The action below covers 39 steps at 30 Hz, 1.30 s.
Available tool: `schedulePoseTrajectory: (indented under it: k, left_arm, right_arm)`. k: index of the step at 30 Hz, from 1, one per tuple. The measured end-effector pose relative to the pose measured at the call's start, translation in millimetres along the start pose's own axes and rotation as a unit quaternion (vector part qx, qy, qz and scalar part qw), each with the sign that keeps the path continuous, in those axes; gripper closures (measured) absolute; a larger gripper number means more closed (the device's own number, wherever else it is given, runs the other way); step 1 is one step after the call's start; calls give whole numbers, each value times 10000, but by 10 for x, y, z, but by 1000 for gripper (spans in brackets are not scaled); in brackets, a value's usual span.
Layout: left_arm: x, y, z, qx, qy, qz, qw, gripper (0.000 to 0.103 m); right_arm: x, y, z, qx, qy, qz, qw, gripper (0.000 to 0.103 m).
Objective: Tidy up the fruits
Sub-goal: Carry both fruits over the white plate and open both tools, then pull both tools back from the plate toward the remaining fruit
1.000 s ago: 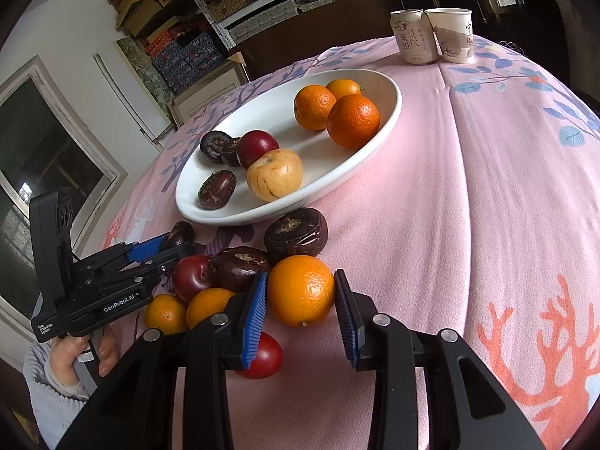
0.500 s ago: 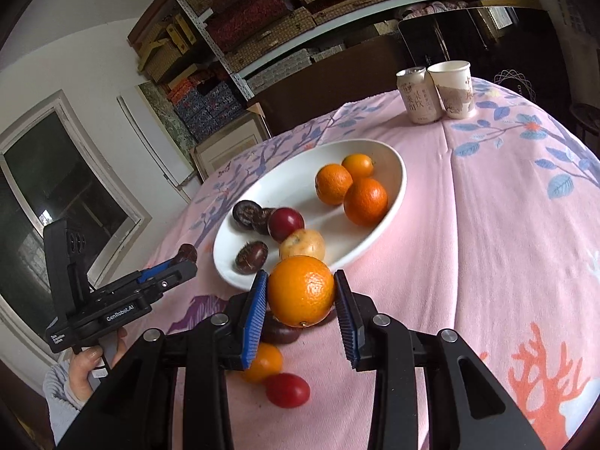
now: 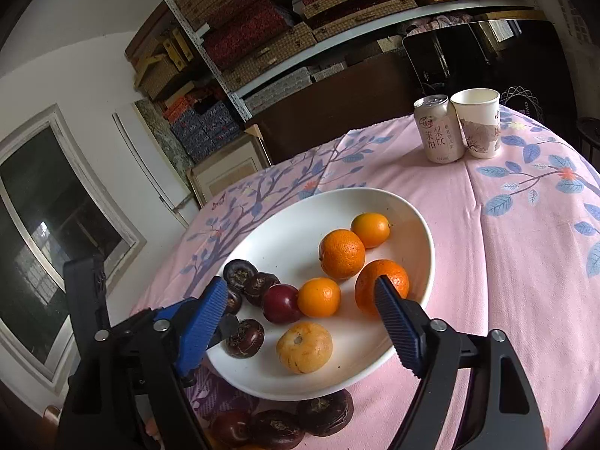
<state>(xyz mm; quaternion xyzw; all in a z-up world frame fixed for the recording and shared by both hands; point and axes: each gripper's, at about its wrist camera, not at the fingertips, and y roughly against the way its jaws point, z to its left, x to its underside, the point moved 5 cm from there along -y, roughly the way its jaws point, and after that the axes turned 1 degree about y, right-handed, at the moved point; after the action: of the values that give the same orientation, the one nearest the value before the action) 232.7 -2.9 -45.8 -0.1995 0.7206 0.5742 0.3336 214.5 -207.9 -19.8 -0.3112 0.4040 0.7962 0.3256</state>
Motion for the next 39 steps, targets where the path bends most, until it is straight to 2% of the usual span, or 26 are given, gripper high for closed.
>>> schedulePoseTrajectory:
  k: [5, 7, 13, 19, 22, 30, 33, 36, 37, 39]
  left_arm:
    - [170, 27, 25, -449, -166, 56, 9988, 5]
    - [229, 71, 24, -510, -195, 37, 9985, 5]
    - [421, 322, 15, -269, -70, -68, 9996, 5]
    - [505, 629, -66, 140, -2, -469, 9988, 5]
    - [574, 608, -156, 233, -118, -333, 9991, 5]
    - [739, 446, -460, 49, -905, 46, 9959, 5]
    - [755, 393, -430, 117, -837, 188, 9962, 4]
    - [731, 372, -280, 310, -484, 293, 9979, 4]
    - [705, 400, -189, 205, -358, 229, 9989, 4]
    - [635, 480, 88, -471, -63, 22, 9989, 4]
  right_arm:
    - [82, 26, -196, 212, -355, 78, 9991, 10]
    - [136, 54, -274, 293, -523, 108, 9981, 10]
    - [313, 209, -458, 495, -907, 176, 9945, 6]
    - [469, 310, -544, 479, -1155, 262, 9918, 5]
    - [499, 349, -559, 473, -1179, 253, 9916, 5]
    - [518, 332, -580, 506, -1237, 334, 9905, 5]
    - [522, 319, -582, 523, -1235, 370, 9903, 5]
    - [526, 314, -592, 542, -1248, 381, 9900, 5]
    - [527, 314, -595, 545, -1258, 379, 9898, 5]
    - [524, 320, -601, 540, -1284, 365, 9896, 5]
